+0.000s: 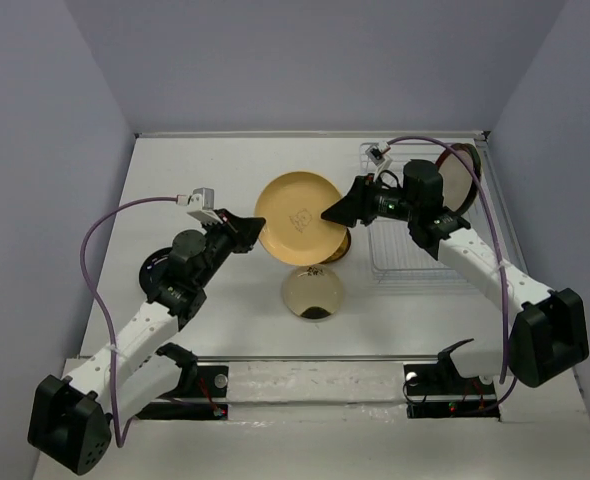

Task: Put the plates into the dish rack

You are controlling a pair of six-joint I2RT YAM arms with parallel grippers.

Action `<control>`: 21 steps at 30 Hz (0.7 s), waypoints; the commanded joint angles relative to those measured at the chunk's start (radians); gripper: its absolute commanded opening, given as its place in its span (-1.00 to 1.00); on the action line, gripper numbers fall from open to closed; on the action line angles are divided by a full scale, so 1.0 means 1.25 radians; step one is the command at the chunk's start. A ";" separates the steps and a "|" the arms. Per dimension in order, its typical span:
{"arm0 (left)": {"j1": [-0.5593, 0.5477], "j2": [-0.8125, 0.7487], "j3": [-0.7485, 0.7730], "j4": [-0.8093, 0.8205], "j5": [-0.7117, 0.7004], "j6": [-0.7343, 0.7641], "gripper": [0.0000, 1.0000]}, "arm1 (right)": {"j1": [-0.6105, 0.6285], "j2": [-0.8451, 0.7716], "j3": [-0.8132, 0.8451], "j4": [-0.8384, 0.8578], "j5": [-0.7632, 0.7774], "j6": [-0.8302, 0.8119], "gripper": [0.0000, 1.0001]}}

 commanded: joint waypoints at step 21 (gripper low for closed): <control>-0.046 -0.274 0.097 -0.478 0.050 0.246 0.98 | -0.218 -0.111 0.119 -0.188 0.958 -0.227 -0.86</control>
